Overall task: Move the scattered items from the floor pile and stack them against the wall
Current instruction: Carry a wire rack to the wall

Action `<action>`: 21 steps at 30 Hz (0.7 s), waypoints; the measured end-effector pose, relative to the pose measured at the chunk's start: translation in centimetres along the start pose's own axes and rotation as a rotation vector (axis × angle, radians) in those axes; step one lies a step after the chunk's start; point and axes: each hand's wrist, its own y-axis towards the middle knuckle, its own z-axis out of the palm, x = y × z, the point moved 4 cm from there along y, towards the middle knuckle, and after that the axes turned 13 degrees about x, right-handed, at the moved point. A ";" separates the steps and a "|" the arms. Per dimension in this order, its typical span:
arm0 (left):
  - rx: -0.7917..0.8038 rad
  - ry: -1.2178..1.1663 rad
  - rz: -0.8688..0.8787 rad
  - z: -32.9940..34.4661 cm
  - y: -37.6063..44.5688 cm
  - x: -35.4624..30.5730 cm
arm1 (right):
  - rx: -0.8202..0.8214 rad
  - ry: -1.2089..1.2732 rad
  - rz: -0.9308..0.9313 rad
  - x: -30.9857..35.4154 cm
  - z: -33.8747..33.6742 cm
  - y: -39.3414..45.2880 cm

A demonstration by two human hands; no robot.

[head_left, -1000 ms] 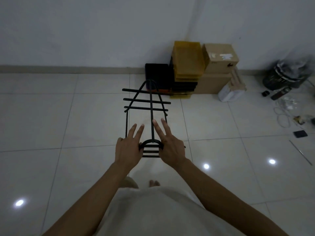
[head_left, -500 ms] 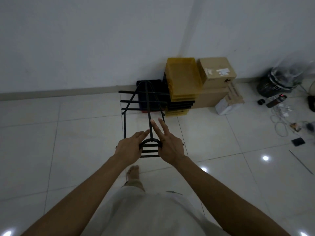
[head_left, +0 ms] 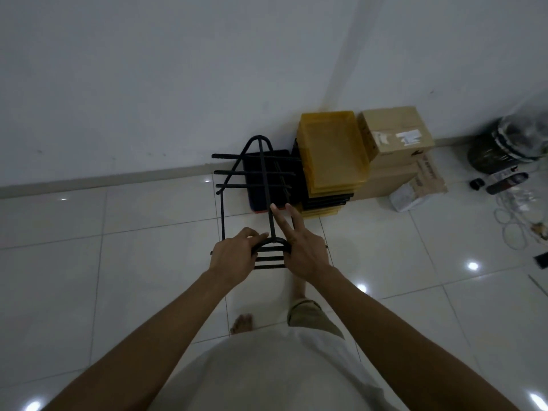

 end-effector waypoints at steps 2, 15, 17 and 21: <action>0.005 0.008 -0.021 -0.6 2.2 0.0 | 0.009 0.011 -0.008 -1.4 -0.4 1.9; 0.022 -0.113 -0.179 -3.5 18.8 -2.6 | 0.154 0.020 -0.057 -14.1 -4.7 14.9; 0.058 -0.126 -0.215 -3.1 21.4 -2.2 | 0.156 0.022 -0.055 -16.0 -4.5 17.0; 0.066 -0.097 -0.167 -1.5 26.7 -0.2 | 0.193 0.027 -0.018 -19.2 -2.0 21.5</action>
